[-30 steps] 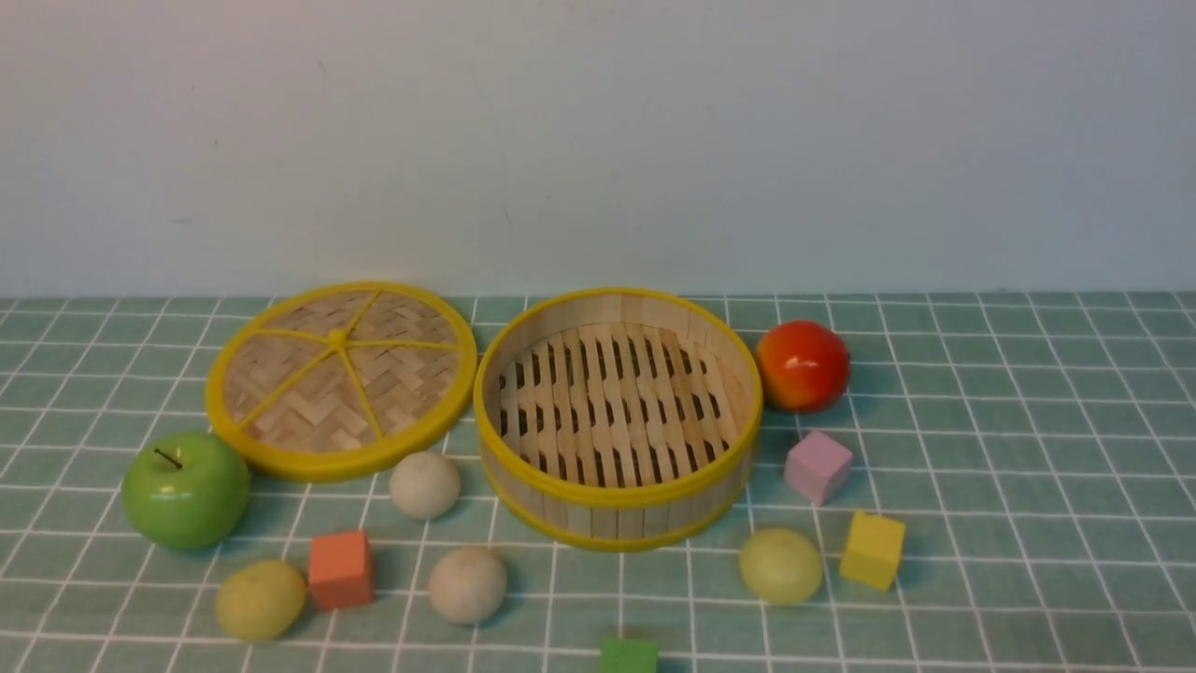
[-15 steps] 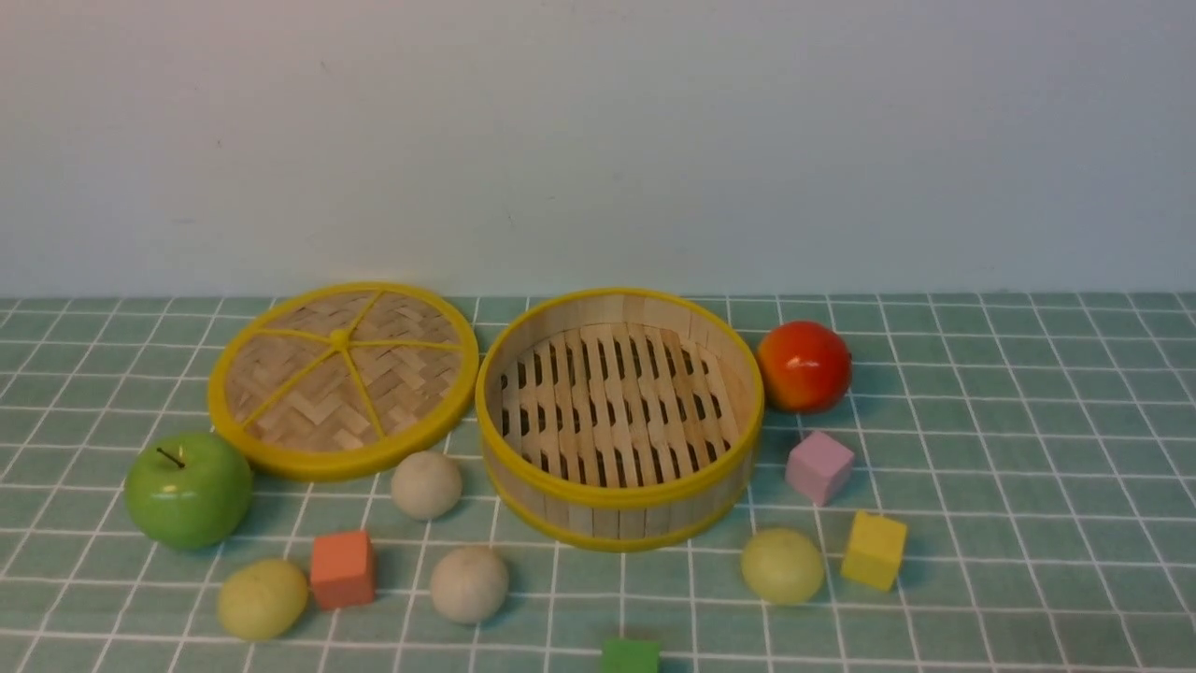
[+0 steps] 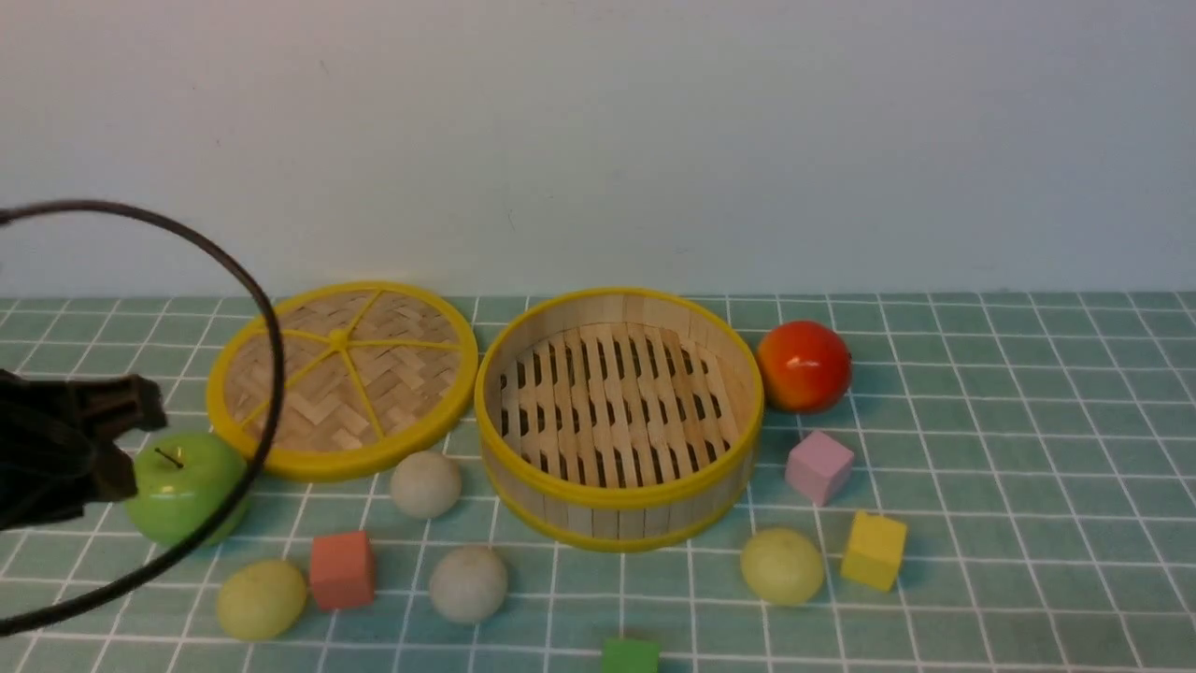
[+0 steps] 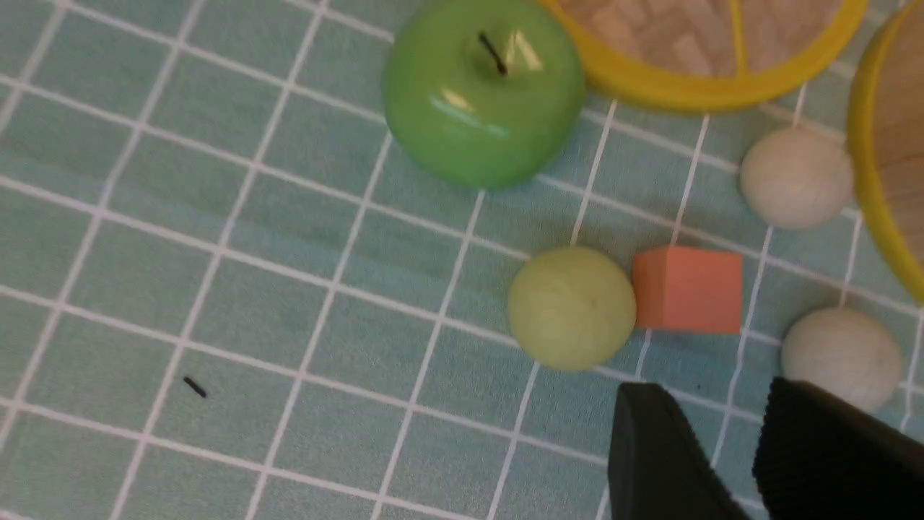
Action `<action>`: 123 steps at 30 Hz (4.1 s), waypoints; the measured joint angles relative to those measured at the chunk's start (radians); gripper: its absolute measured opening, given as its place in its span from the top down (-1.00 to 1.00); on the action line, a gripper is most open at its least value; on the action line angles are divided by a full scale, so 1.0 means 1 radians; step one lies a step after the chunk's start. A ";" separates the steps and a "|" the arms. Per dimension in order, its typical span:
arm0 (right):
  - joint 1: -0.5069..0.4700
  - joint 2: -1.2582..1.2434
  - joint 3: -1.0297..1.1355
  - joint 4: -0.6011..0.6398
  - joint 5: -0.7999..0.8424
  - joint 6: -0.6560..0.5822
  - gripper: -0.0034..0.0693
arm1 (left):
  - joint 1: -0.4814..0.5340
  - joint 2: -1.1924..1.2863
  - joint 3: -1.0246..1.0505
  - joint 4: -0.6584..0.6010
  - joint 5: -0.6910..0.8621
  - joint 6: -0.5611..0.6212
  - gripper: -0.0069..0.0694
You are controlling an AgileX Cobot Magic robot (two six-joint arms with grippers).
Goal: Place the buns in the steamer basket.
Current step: Use the left arm to grab a steamed stuffed bun, then use the left arm to put the steamed stuffed bun into the steamer, then use the left arm to grab a steamed stuffed bun
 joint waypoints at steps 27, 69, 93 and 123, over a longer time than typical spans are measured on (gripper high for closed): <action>0.000 0.000 0.000 0.000 0.000 0.000 0.25 | -0.119 0.544 -0.199 0.137 0.057 -0.103 0.19; 0.000 0.000 0.000 0.000 0.000 0.000 0.25 | -0.119 0.499 -0.245 0.087 0.139 -0.093 0.85; 0.000 0.000 0.000 0.000 0.000 0.000 0.25 | -0.350 0.980 -0.984 -0.091 0.140 -0.076 0.81; 0.000 0.000 0.000 0.000 0.000 0.000 0.25 | -0.347 0.778 -0.677 0.223 0.225 -0.166 0.01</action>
